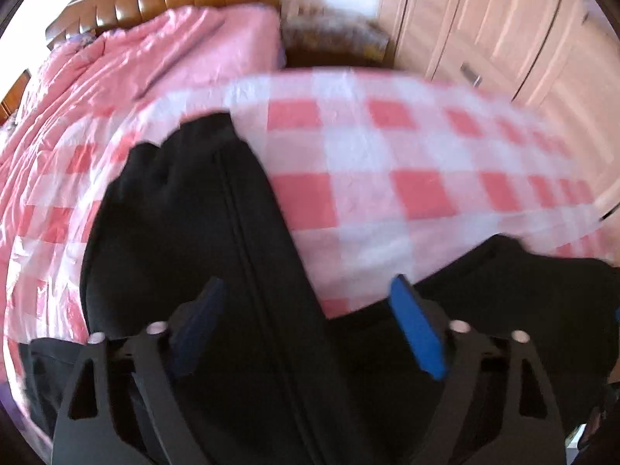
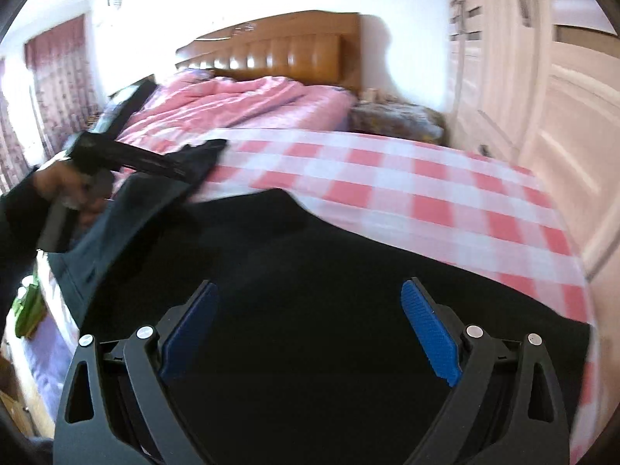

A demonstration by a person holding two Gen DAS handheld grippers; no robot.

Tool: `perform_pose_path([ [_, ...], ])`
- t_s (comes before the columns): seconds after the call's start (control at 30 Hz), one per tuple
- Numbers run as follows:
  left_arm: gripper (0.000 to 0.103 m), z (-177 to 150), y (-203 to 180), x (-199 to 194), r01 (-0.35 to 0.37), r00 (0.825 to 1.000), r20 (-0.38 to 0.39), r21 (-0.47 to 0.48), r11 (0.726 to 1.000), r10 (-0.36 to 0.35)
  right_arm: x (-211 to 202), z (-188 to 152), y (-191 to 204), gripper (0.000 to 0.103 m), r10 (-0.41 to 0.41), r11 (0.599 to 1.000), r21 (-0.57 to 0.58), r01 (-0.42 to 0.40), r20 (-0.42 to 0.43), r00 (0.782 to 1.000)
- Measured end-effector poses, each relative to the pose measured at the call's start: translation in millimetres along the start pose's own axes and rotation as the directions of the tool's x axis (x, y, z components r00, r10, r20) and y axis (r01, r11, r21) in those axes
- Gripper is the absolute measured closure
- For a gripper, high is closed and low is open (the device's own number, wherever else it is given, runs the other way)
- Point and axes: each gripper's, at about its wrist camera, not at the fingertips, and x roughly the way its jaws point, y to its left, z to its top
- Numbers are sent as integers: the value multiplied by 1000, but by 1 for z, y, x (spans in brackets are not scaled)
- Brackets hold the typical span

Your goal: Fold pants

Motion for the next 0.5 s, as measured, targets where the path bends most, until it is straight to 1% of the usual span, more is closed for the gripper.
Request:
perform_pose_path([
  [0.03,24,1,-3,10,-12,999,-38,16,1000,13,7,1,3,11,17,1000,-4,-17,-7,1000],
  [0.13,24,0,-4,29,4,995,-96,32,999,-1,17,-1,7,11,34,999,-3,-34,-23,999],
  [0.17,26,-1,-4,33,-18,994,-103,43,999,23,21,-2,5,11,34,999,5,-34,-30,999],
  [0.2,31,-2,-4,34,-37,994,-103,50,998,42,24,-2,3,11,30,999,17,-30,-35,999],
  [0.23,44,-4,-2,32,-62,993,-96,53,997,67,25,-3,1,11,29,999,26,-28,-37,999],
  [0.27,66,-6,2,29,-77,993,-90,54,996,81,27,-4,-2,11,30,999,39,-28,-38,999],
  [0.3,75,-8,3,27,-88,992,-85,55,995,93,28,-4,-5,11,32,998,52,-30,-39,999],
  [0.33,88,-11,9,20,-78,994,-69,51,996,82,28,-4,-6,11,33,998,60,-30,-39,999],
  [0.37,98,-15,13,10,-55,997,-45,49,997,57,28,-4,-8,11,36,997,71,-33,-37,999],
  [0.4,98,-22,17,-2,-37,999,-3,61,997,37,28,-4,-8,11,39,996,76,-37,-37,999],
  [0.43,98,-30,22,-17,-44,998,46,67,997,41,27,-5,-6,11,41,996,75,-38,-38,998],
  [0.47,98,-38,27,-33,-51,994,99,60,997,45,26,-5,-4,11,39,997,70,-36,-39,998],
  [0.5,98,-55,39,-58,-40,984,175,31,999,34,26,-6,-3,11,36,997,63,-33,-39,999],
])
